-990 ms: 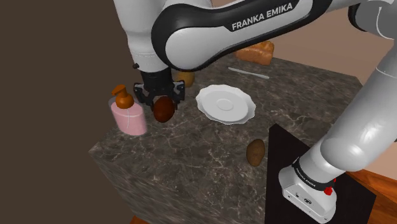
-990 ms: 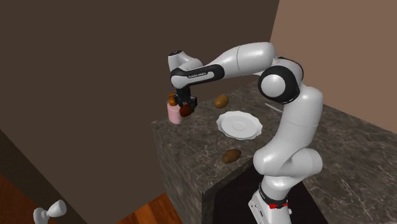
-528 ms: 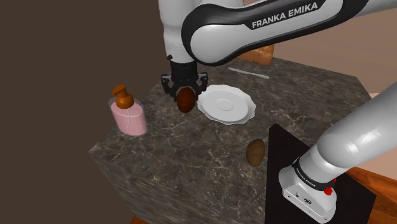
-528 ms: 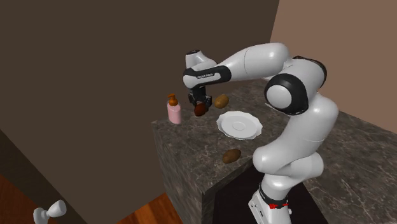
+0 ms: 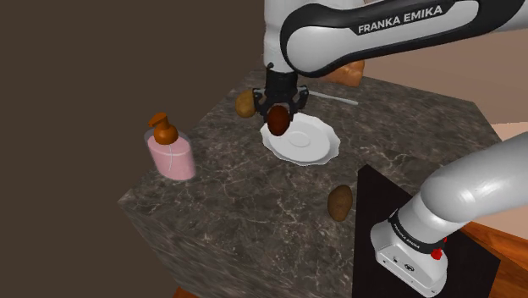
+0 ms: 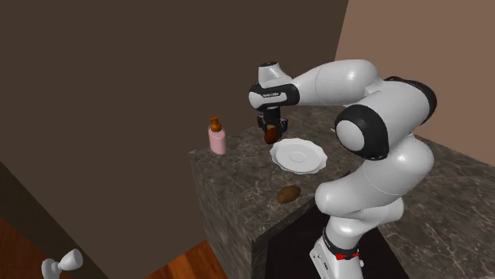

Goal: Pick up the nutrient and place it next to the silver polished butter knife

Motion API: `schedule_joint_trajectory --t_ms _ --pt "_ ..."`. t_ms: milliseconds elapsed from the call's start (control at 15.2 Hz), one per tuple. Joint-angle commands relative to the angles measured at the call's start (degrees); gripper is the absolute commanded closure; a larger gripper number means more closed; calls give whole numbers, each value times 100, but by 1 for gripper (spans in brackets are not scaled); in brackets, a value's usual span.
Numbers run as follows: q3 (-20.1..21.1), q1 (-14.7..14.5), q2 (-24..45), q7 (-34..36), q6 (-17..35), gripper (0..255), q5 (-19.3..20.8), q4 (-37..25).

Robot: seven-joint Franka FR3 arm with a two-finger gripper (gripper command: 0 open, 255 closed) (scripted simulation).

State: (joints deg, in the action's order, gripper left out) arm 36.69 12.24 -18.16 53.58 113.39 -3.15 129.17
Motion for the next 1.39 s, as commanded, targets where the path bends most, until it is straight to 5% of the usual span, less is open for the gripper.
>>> schedule_joint_trajectory --t_ms 0,660,1320 --pt "-274 50 -228 -387 62 255 -59 253" --pt "-1451 451 -809 -1924 277 255 96 982" --pt "-2519 1081 -681 -3317 551 255 550 1052"
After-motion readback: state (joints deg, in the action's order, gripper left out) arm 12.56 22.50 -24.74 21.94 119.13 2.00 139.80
